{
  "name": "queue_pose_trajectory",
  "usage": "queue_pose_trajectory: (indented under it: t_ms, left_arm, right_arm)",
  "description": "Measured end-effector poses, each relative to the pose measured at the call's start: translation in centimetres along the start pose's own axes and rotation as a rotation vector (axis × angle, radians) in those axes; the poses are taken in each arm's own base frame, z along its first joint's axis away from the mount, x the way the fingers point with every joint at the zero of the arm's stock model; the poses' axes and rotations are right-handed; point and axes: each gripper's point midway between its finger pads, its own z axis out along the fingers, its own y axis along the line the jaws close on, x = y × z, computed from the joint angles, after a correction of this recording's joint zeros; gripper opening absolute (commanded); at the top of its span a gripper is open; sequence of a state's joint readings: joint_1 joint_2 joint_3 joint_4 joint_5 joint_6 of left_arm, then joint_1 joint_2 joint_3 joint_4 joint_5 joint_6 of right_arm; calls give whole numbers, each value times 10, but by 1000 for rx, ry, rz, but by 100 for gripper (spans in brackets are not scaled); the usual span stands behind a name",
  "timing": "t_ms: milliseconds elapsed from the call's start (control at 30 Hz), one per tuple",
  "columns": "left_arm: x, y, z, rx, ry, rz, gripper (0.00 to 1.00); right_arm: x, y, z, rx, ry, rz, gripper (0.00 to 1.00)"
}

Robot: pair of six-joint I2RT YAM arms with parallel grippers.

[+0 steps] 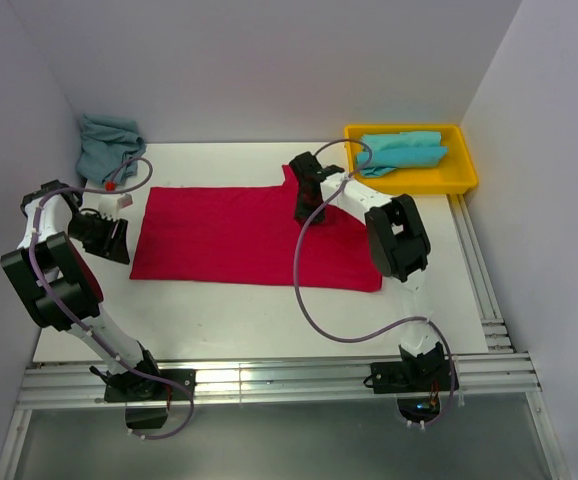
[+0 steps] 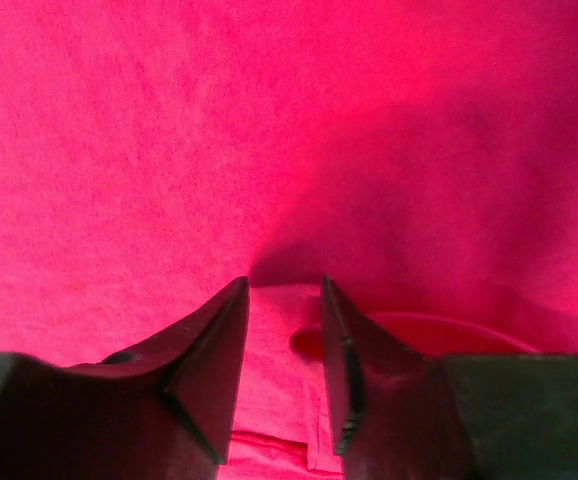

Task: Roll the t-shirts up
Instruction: Fold the tshirt

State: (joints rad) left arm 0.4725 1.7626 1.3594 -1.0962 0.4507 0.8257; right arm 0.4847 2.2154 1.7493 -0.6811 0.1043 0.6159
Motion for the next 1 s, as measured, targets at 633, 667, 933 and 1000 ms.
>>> queue_pose_trajectory:
  t_ms: [633, 667, 933, 1000]
  left_arm:
    - [2, -9, -1, 17, -7, -30, 61]
    - [2, -10, -1, 22, -6, -34, 61]
    - [19, -22, 11, 92, 49, -77, 63]
    - [27, -26, 18, 121, 78, -97, 63]
  right_arm:
    - [-26, -55, -148, 5, -323, 143, 61]
    - [-14, -65, -154, -4, -328, 164, 61]
    - [112, -148, -140, 19, -215, 306, 63]
    - [134, -159, -135, 14, -200, 339, 64]
